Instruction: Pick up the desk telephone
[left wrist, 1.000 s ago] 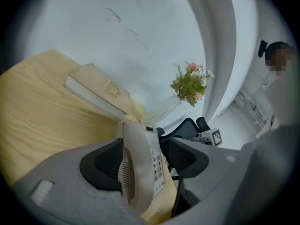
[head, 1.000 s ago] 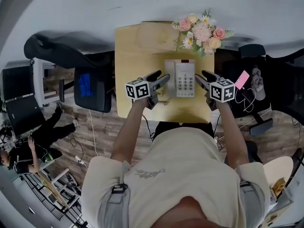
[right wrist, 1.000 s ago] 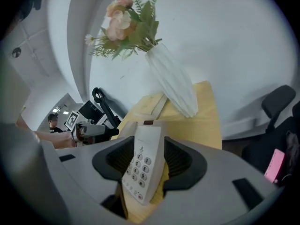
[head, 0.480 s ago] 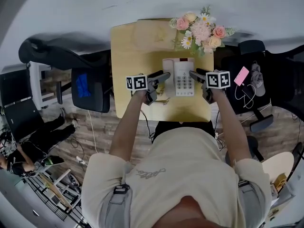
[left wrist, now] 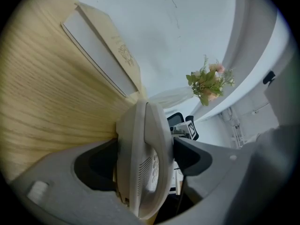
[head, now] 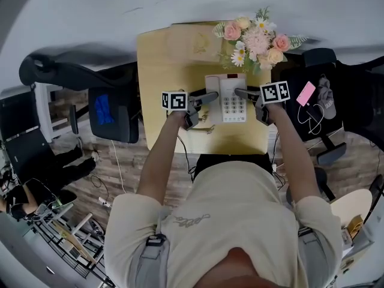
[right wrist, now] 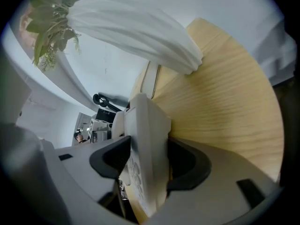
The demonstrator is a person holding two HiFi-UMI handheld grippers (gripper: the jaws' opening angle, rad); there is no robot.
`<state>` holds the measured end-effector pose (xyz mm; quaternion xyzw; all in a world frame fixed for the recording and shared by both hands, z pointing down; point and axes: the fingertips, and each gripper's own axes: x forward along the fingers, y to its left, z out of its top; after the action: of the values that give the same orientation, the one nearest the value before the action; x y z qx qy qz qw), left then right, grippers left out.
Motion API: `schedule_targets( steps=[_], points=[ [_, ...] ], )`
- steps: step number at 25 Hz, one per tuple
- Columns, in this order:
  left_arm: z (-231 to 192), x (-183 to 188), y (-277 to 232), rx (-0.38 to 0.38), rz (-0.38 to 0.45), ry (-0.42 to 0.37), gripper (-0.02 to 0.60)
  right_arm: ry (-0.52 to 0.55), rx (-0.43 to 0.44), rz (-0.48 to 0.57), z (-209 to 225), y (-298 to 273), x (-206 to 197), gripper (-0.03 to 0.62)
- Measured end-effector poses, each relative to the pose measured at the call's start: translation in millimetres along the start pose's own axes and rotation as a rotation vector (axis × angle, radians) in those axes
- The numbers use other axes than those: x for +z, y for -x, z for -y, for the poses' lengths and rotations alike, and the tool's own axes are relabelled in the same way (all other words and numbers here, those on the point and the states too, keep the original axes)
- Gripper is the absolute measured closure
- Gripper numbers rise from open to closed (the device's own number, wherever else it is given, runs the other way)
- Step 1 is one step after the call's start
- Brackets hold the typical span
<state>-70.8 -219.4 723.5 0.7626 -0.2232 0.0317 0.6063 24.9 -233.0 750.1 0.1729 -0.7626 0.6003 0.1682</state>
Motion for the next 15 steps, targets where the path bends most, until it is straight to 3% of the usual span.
schedule_targets(
  steps=[8, 15],
  points=[
    [0.1, -0.7, -7.6, -0.100, -0.028, 0.030, 0.206, 0.005, 0.045, -0.071, -0.3, -3.6, -0.6, 0.359],
    [0.6, -0.8, -8.4, -0.117, -0.044, 0.026, 0.206, 0.016, 0.051, -0.082, -0.1, -3.4, -1.1, 0.359]
  ],
)
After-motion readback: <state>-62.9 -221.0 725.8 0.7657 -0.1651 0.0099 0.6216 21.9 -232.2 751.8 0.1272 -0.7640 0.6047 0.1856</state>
